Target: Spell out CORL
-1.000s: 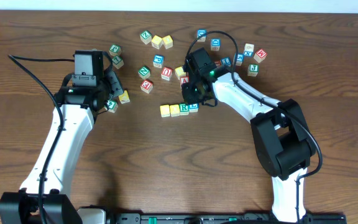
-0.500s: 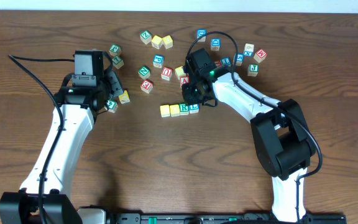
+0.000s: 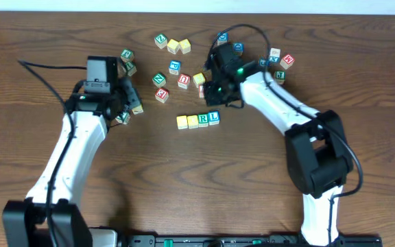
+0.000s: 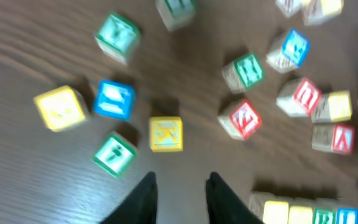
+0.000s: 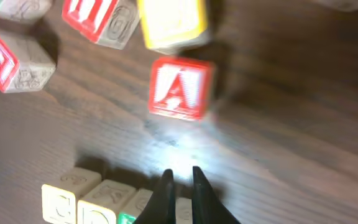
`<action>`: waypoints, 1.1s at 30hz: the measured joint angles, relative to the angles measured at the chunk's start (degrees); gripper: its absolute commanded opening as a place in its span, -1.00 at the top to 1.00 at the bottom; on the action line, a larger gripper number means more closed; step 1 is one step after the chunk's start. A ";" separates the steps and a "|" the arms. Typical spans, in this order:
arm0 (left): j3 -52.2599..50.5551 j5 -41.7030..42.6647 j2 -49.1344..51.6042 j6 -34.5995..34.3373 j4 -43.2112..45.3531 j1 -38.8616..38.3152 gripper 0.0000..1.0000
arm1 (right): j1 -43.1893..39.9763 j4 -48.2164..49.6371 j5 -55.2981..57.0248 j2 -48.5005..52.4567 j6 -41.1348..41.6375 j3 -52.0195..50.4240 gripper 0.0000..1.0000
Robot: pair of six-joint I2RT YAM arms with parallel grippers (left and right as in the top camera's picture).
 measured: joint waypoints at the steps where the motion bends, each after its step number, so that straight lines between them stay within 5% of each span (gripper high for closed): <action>1: 0.00 0.92 1.16 -0.28 -0.48 -0.66 0.61 | -0.96 -1.14 0.00 -0.61 0.00 0.39 0.95; 10: 0.00 7.34 12.15 -4.83 -1.46 -8.70 0.76 | -5.31 -12.39 -0.94 -2.29 -0.04 1.07 0.98; 33: 0.00 11.21 19.28 -6.32 1.81 -12.04 0.78 | -2.47 -3.89 -2.99 -2.32 2.14 -7.87 0.98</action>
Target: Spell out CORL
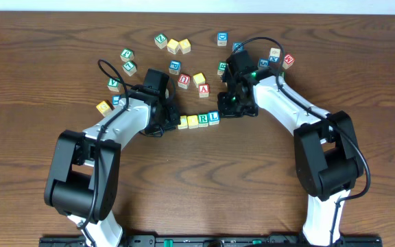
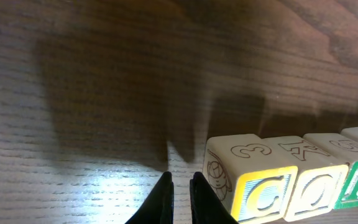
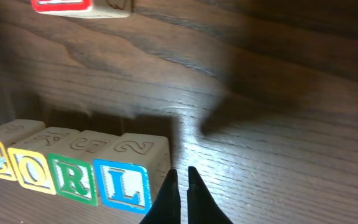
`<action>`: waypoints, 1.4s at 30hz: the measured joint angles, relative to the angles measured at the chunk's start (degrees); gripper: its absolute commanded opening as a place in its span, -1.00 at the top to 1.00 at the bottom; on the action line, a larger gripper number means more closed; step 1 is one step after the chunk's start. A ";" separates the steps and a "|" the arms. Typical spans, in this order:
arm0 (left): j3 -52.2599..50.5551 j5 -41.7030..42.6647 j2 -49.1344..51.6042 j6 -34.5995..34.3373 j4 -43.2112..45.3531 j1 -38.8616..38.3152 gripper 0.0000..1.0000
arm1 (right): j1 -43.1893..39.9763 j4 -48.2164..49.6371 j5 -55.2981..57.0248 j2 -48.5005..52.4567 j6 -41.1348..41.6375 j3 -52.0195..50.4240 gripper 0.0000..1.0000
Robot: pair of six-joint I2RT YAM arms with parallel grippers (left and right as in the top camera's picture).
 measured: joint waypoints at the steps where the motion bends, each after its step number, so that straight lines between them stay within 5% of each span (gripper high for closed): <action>1: 0.00 0.11 0.00 -0.02 0.20 0.02 0.78 | 0.15 0.39 -0.09 0.00 0.02 -0.11 0.98; 42: 0.00 -0.74 0.00 1.60 7.02 -0.96 0.85 | 1.29 5.33 1.66 0.00 8.11 -0.98 0.98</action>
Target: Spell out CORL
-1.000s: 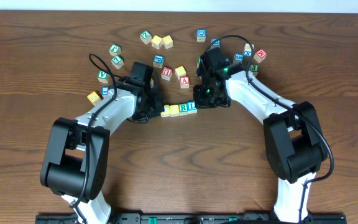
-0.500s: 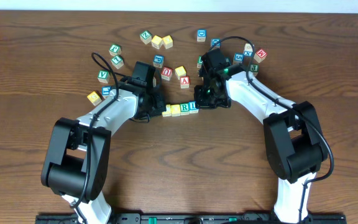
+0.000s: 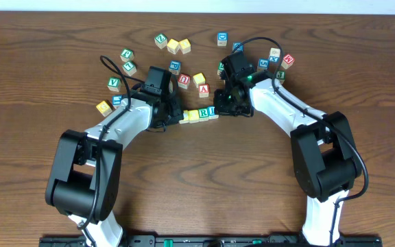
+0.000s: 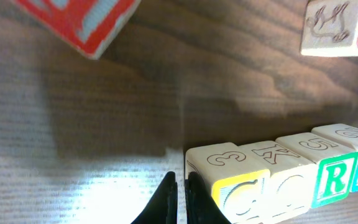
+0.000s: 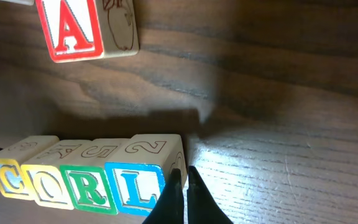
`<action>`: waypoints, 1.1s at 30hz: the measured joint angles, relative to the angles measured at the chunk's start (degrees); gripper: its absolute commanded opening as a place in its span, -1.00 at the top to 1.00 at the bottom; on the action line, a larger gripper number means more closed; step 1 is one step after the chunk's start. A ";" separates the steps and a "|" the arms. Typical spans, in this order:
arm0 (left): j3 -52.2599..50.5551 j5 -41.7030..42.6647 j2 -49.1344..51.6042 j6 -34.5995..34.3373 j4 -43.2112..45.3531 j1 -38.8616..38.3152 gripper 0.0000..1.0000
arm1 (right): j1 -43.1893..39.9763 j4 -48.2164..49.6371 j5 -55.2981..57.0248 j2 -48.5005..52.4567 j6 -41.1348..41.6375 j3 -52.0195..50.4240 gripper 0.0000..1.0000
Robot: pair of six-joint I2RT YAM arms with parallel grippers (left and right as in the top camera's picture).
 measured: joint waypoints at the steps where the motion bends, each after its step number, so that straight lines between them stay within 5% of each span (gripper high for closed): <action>1: 0.00 -0.07 0.00 0.02 0.31 0.00 0.85 | 0.00 0.17 0.15 0.00 0.20 0.00 0.98; 33: 0.00 -0.74 3.52 -0.02 6.51 0.90 0.84 | -0.87 1.09 -0.13 1.22 2.36 -0.15 0.90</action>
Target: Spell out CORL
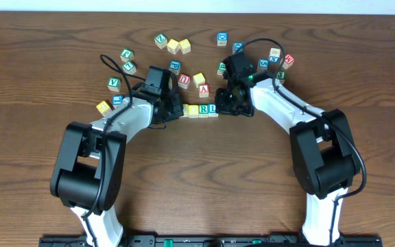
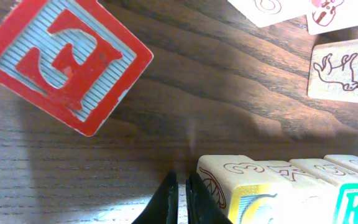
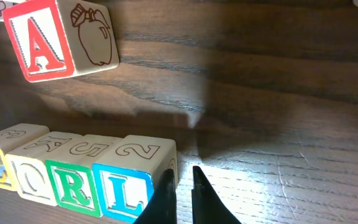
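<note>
Four blocks stand side by side in a row reading C, O, R, L. In the right wrist view the yellow C, the O, the green R and the blue L face the camera. My left gripper is shut and empty, low on the table beside the C block. My right gripper is shut and empty, against the L block's outer side. Overhead, the left gripper and right gripper flank the row.
Loose letter blocks lie just beyond the row: a red A block, a tilted red block, a yellow one. More are scattered at the far left, by the left arm and at the far right.
The row and both grippers now sit slightly farther up the table, closer to the loose red blocks. Both grippers stay shut at the row's ends.
First the left gripper hovered over loose blocks at the left and the right gripper was above the row by the red A. Then both were down at the row's two ends. Since then the row stands in stages farther from me, still flanked.
</note>
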`<action>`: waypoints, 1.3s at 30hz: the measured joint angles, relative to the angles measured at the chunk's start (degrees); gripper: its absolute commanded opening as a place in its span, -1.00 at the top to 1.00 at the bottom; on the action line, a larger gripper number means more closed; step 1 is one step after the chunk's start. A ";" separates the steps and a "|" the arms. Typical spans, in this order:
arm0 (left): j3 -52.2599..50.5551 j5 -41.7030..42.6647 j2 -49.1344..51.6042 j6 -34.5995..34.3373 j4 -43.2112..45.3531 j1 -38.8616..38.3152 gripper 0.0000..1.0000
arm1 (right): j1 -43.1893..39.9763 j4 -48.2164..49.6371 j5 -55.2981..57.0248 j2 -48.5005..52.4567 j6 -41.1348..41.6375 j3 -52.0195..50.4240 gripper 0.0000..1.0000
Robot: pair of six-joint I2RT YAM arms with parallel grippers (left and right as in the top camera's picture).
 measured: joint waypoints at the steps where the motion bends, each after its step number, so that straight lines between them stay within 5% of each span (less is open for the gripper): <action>1: 0.00 0.17 0.00 0.02 0.02 0.20 0.84 | -0.22 -0.04 -0.22 0.00 0.00 0.02 0.91; 20: 0.00 -2.69 -1.92 2.95 -3.02 1.62 0.85 | -4.72 -2.86 1.11 -0.04 -0.76 0.00 0.82; 33: 0.00 -4.42 -18.95 9.66 -7.54 11.76 0.83 | -5.90 -0.13 1.31 -6.75 -4.26 0.00 0.80; 37: 0.00 -4.39 -25.09 10.38 -7.98 13.75 0.81 | -5.90 -0.31 0.74 -7.41 -5.79 0.00 0.64; 39: 0.00 -4.42 -28.70 10.62 -8.31 15.56 0.49 | -6.01 -0.83 0.50 -8.76 -6.91 0.00 0.46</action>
